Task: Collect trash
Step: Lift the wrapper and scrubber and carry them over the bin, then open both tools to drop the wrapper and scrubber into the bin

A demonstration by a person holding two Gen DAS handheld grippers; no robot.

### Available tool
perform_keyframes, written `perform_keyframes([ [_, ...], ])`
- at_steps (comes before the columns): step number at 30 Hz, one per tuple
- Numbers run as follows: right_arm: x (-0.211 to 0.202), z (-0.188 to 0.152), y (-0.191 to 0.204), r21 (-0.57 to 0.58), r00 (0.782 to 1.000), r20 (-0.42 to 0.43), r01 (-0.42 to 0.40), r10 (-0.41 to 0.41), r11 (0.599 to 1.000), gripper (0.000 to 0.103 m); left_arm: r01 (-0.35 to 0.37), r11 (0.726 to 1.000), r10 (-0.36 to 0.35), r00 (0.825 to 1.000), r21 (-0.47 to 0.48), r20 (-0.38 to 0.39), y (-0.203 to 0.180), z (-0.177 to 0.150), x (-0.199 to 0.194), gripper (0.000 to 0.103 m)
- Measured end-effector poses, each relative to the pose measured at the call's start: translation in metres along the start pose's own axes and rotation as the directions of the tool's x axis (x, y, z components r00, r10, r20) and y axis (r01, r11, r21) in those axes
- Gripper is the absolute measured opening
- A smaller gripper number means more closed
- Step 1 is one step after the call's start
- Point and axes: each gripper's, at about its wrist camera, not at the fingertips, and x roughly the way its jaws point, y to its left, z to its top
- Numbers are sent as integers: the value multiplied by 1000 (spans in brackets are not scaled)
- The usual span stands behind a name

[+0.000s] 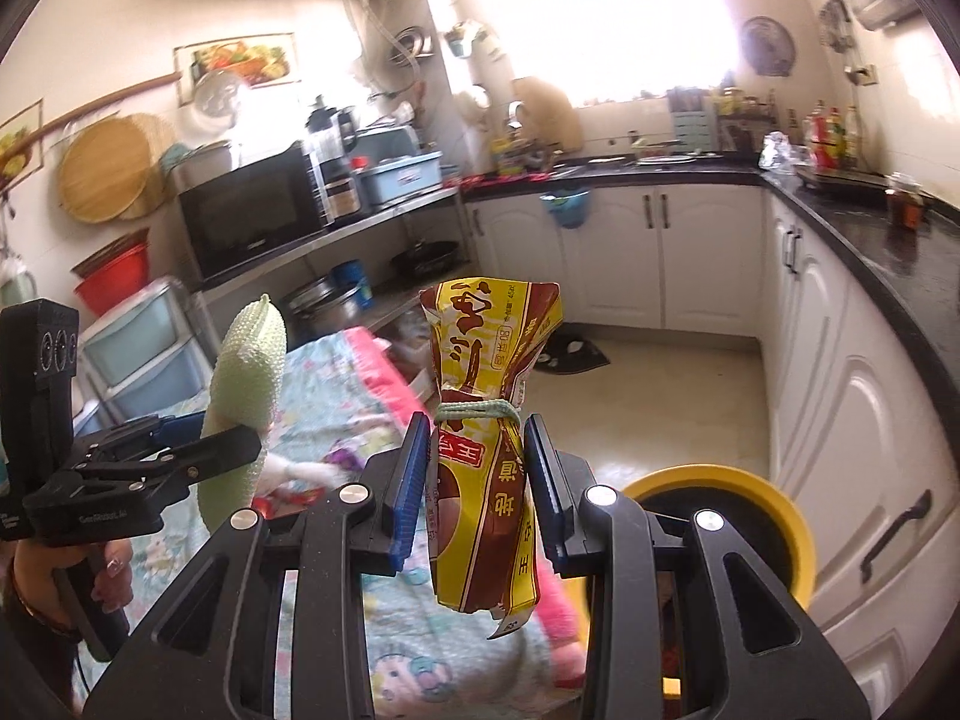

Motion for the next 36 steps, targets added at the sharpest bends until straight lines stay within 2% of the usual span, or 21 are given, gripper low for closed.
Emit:
perform_keyframes([
  [11, -22, -3, -62, 78, 990, 35, 135, -138, 988, 31, 83, 996, -82, 996, 37, -29, -45, 16, 50, 60],
  [17, -24, -8, -89, 117, 982, 24, 184, -188, 976, 31, 116, 992, -111, 991, 54, -76, -66, 15, 83, 60],
  [26, -15, -27, -123, 165, 970, -23, 243, -243, 956, 31, 158, 987, -151, 977, 38, -154, -84, 10, 131, 60],
  [36, 14, -52, -149, 211, 959, -113, 279, -260, 937, 31, 184, 983, -174, 957, 21, -233, -96, -2, 181, 61],
])
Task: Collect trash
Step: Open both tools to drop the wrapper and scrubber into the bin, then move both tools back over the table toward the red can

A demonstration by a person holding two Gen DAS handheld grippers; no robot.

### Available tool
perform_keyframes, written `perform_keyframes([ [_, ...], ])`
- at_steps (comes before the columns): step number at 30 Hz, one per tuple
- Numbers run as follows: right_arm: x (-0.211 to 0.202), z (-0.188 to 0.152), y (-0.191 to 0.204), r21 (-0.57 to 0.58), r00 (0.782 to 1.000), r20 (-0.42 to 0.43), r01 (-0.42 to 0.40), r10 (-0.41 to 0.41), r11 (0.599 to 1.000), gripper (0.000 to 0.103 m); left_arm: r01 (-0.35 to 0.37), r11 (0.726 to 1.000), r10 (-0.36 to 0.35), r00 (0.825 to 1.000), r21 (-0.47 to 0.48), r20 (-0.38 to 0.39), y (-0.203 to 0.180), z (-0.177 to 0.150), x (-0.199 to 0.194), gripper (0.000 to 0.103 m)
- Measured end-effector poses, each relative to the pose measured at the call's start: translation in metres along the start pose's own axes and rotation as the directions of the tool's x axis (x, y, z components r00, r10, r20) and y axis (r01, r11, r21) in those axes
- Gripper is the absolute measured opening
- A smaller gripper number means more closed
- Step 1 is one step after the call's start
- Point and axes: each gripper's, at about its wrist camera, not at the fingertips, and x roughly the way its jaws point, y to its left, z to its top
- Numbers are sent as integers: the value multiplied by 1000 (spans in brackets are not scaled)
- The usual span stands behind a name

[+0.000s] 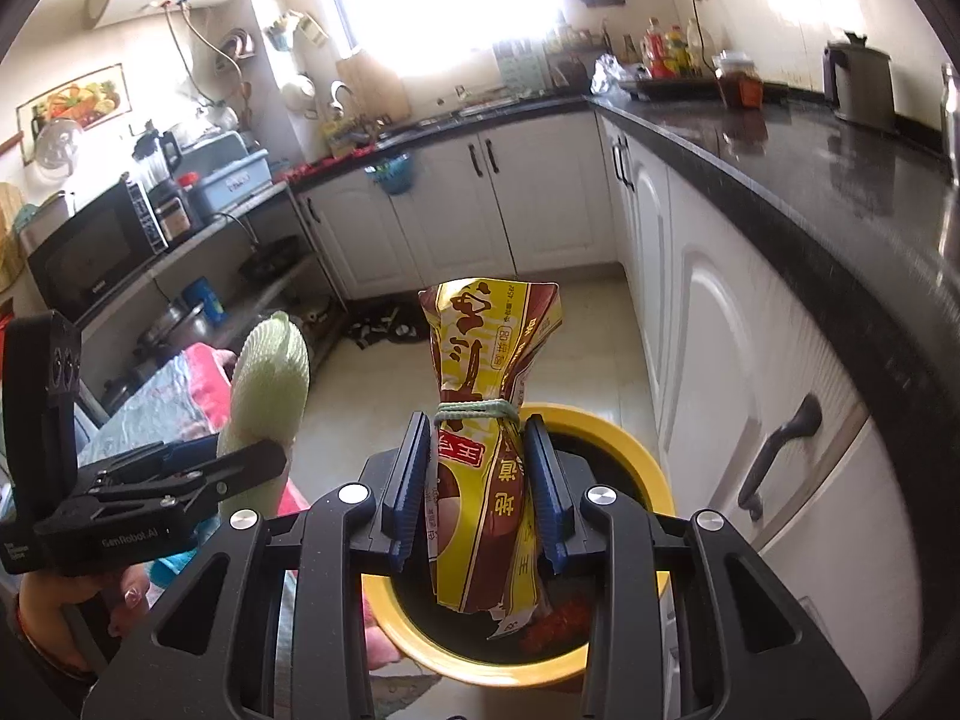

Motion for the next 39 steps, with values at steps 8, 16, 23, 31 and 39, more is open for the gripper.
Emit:
perform_keyframes([
  [8, 34, -14, -16, 35, 997, -79, 18, -15, 999, 31, 22, 1000, -23, 998, -22, -63, 1, -4, 37, 63],
  [16, 61, -19, -29, 77, 993, -120, 33, -23, 996, 37, 30, 998, -35, 995, -47, -94, 12, -5, 57, 71],
  [23, 59, -22, -32, 95, 992, -123, 47, -36, 994, 42, 10, 998, -14, 998, -64, -57, 23, -17, 43, 83],
  [31, 44, -21, -13, 68, 995, -96, 28, -21, 997, 56, -49, 995, 51, 999, -81, 19, 32, -23, -7, 92],
  [39, 23, -16, 22, -7, 998, -54, -19, 19, 1000, 68, -147, 979, 163, 981, -143, 104, 53, -38, -73, 92],
])
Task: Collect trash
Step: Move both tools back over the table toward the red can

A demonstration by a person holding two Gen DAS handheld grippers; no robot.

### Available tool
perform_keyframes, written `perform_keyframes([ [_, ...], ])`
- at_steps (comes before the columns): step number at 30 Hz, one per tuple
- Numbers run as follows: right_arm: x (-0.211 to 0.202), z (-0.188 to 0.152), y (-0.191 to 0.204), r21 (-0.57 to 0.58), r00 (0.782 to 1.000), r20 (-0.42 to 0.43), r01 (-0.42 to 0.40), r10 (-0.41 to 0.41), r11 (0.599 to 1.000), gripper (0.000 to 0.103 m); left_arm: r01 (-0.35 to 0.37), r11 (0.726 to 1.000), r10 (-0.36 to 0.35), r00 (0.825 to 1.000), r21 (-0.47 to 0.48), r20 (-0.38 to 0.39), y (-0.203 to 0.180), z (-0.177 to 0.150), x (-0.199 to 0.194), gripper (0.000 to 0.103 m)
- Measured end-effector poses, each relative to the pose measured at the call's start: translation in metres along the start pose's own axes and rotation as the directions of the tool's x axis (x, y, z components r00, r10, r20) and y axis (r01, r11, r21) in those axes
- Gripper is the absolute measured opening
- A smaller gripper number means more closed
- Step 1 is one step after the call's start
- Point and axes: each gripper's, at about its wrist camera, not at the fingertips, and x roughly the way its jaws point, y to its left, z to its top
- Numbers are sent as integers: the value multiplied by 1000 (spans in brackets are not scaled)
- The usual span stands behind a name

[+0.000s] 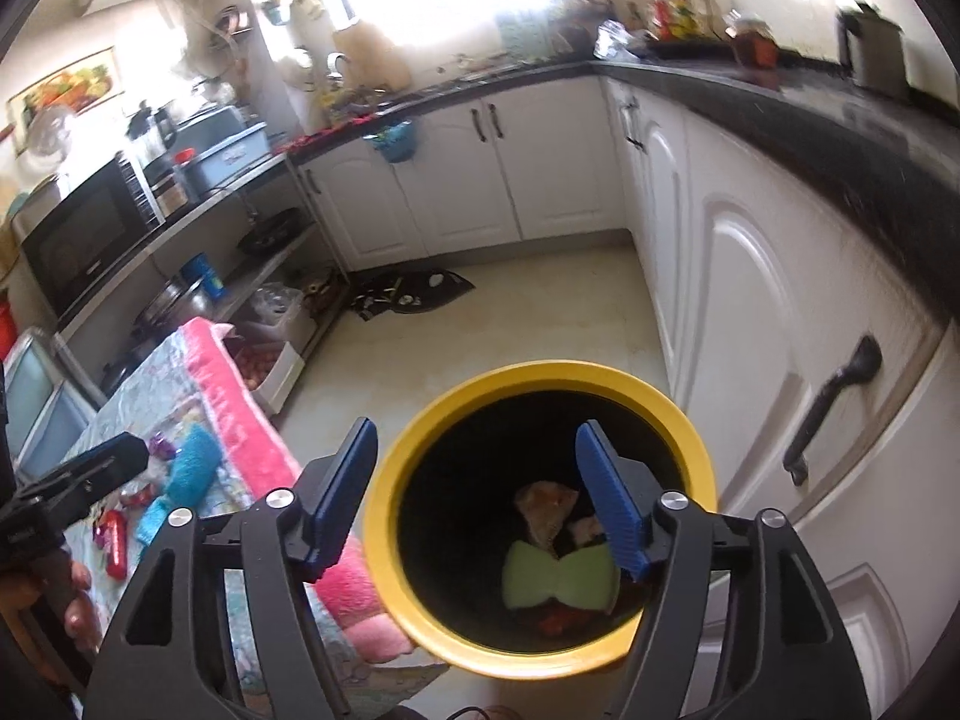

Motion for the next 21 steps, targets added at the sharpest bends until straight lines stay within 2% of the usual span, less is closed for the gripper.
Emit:
perform_keyframes([
  [3, -8, 2, 11, -19, 1000, 13, -18, 18, 1000, 70, -11, 999, 12, 1000, -30, 20, 15, -5, -21, 92],
  [6, -14, 5, 23, -39, 999, 23, -32, 33, 999, 72, -57, 998, 58, 998, -42, 39, 27, -11, -39, 92],
  [15, -32, 4, 64, -104, 994, 43, -95, 100, 990, 77, -104, 991, 110, 991, -85, 73, 55, -25, -85, 92],
  [21, -42, -2, 99, -145, 983, 36, -174, 181, 974, 79, -145, 984, 155, 983, -100, 100, 67, -35, -115, 92],
])
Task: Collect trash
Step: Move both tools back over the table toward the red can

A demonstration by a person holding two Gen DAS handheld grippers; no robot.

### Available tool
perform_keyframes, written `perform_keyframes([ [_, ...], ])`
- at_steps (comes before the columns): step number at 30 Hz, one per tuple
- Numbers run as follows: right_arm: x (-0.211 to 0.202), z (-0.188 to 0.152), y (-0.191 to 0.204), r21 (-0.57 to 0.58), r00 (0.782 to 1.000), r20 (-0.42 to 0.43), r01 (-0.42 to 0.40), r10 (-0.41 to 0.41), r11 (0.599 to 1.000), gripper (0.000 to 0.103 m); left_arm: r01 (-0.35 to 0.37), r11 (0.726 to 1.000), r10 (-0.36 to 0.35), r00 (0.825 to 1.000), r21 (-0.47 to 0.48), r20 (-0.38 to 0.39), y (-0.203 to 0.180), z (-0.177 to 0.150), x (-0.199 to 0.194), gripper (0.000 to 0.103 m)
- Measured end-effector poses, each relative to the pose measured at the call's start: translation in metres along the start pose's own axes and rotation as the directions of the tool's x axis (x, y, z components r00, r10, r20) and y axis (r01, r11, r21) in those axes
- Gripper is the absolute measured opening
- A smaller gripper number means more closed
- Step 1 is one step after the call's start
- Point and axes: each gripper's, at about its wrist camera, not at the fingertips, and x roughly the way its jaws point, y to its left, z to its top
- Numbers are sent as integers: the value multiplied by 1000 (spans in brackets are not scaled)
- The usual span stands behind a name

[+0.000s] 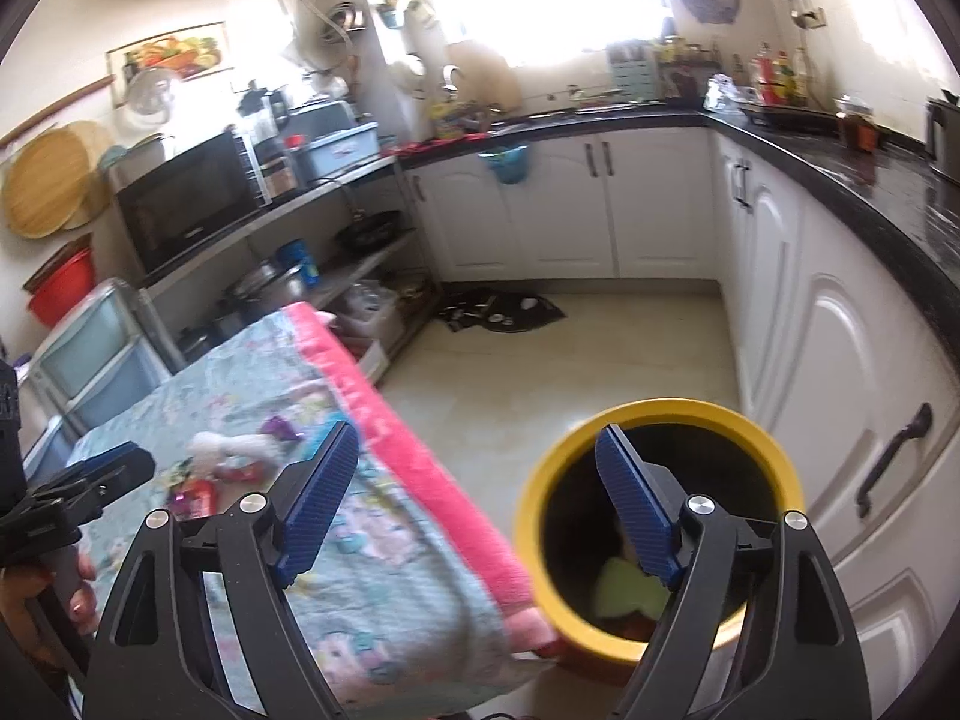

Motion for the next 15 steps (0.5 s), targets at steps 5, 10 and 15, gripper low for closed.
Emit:
perform_keyframes([
  [5, -5, -2, 32, -31, 996, -3, -87, 87, 996, 81, -43, 999, 43, 999, -11, 26, 19, -4, -24, 92],
  [10, -7, -3, 64, -82, 990, -14, -138, 137, 987, 81, -73, 997, 75, 996, -33, 51, 37, -5, -45, 92],
  [15, -12, -6, 88, -120, 985, -21, -172, 171, 978, 82, -99, 993, 103, 992, -59, 73, 55, -9, -63, 92],
])
